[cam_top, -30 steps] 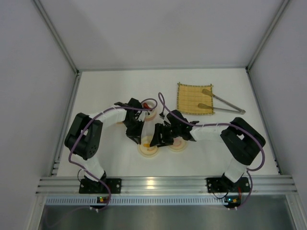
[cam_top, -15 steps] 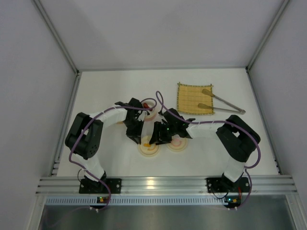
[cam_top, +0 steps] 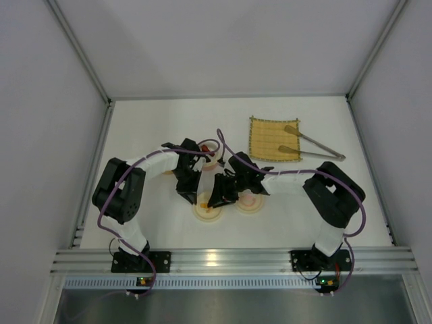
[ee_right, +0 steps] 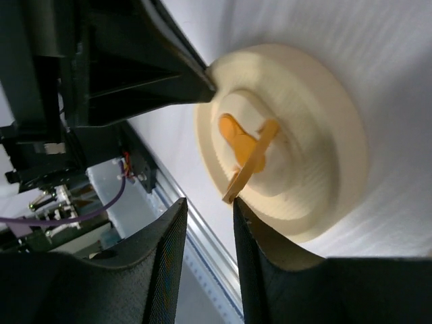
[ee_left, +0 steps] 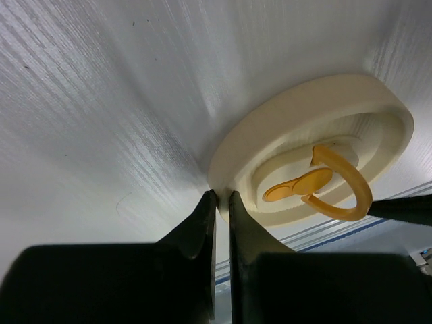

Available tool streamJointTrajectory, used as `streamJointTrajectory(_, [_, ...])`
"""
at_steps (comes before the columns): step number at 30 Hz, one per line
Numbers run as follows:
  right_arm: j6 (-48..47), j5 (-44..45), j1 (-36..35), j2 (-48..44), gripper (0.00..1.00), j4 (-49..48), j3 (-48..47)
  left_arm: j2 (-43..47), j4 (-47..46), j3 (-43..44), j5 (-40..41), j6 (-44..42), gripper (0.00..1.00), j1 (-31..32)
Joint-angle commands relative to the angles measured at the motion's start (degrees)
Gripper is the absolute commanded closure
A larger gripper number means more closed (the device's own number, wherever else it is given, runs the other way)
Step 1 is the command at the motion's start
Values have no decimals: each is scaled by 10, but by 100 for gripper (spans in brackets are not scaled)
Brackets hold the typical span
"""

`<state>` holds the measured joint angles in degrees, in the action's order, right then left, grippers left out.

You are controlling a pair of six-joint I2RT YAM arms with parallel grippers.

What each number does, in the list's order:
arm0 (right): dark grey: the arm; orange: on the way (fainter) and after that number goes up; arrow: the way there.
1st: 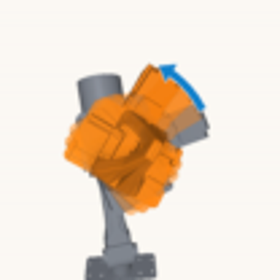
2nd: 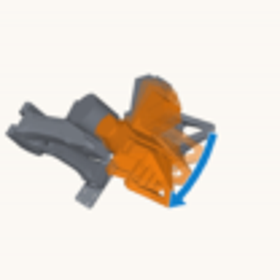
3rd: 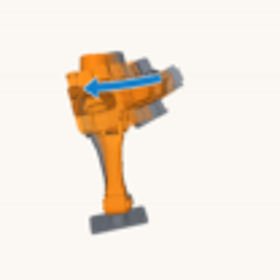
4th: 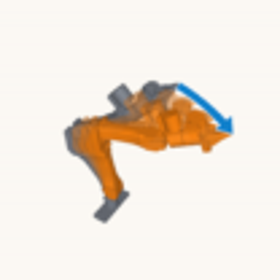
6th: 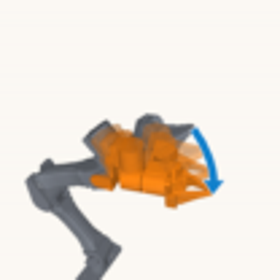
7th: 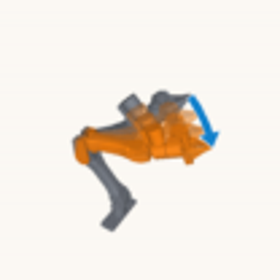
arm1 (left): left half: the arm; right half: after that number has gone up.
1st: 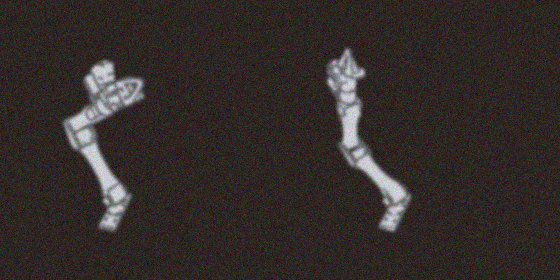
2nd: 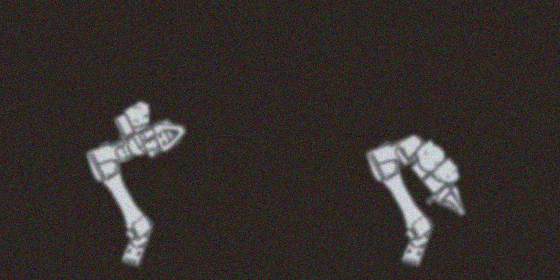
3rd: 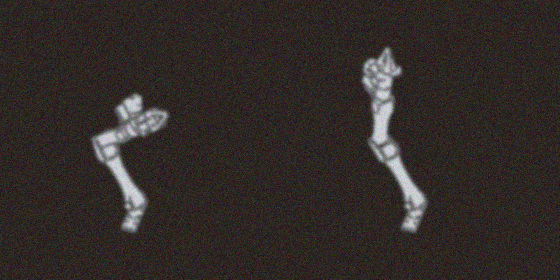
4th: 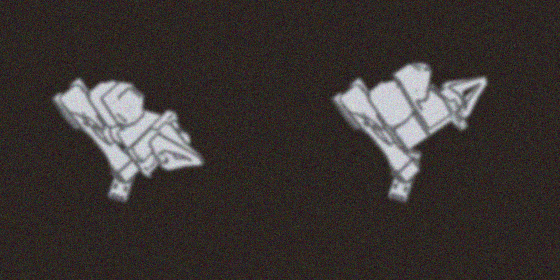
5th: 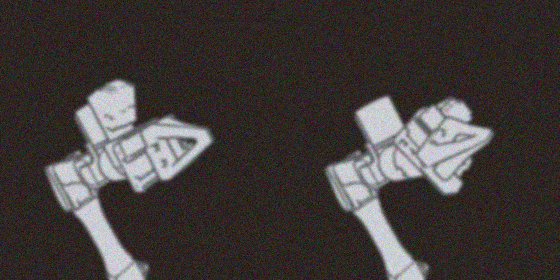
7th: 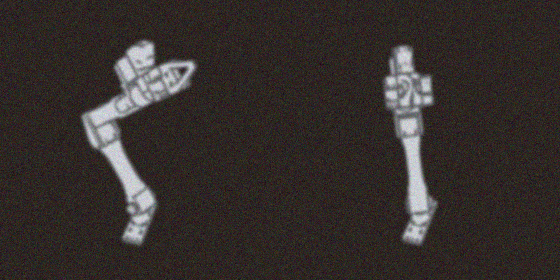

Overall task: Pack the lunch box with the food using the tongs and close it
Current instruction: Adjust the box lid at the center of the board, then pick up the box lid from the center of the board.

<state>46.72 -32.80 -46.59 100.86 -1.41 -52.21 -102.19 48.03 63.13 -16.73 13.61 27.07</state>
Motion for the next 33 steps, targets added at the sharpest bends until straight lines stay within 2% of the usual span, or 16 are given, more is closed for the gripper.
streamJointTrajectory(1, [12, -51, -14, -20, 67, -60, -33, -24, -51, -5, 35, 9, 100, 2])
streamJointTrajectory(10, [7, -61, -15, -6, 69, -51, -53, -20, -54, -6, 29, 5, 100, 2])
streamJointTrajectory(13, [-18, -53, -10, -26, 67, -34, -59, -7, -58, -7, 35, 4, 100, 0])
streamJointTrajectory(17, [-79, -51, 17, -87, 63, 38, -75, 39, -64, -16, 45, -1, 99, -7])
streamJointTrajectory(19, [-131, -53, 33, -131, 60, 68, -83, 82, -73, -27, 39, -6, 84, -9])
streamJointTrajectory(20, [-177, -63, 40, -147, 57, 95, -84, 99, -91, -34, 37, -6, 72, -9])
streamJointTrajectory(22, [-237, -57, 45, -185, 52, 146, -97, 149, -108, -43, 31, -2, 63, -8])
streamJointTrajectory(23, [-292, -47, 48, -199, 49, 171, -99, 162, -115, -42, 29, -1, 49, -9])
streamJointTrajectory(25, [-333, -37, 69, -240, 46, 224, -97, 189, -116, -36, 41, 1, 33, -9])
streamJointTrajectory(26, [-361, -37, 80, -253, 35, 237, -93, 213, -112, -26, 47, 0, 27, -9])
streamJointTrajectory(27, [-370, -40, 110, -281, 32, 252, -82, 226, -108, -20, 61, -5, 20, -9])
streamJointTrajectory(31, [-413, -52, 207, -323, 27, 283, -56, 274, -91, 1, 72, -25, 19, -8])
streamJointTrajectory(32, [-441, -28, 235, -327, 18, 296, -61, 279, -82, 5, 62, -32, 16, -6])
streamJointTrajectory(33, [-456, -11, 244, -321, 16, 317, -69, 277, -53, 17, 51, -44, 10, 3])
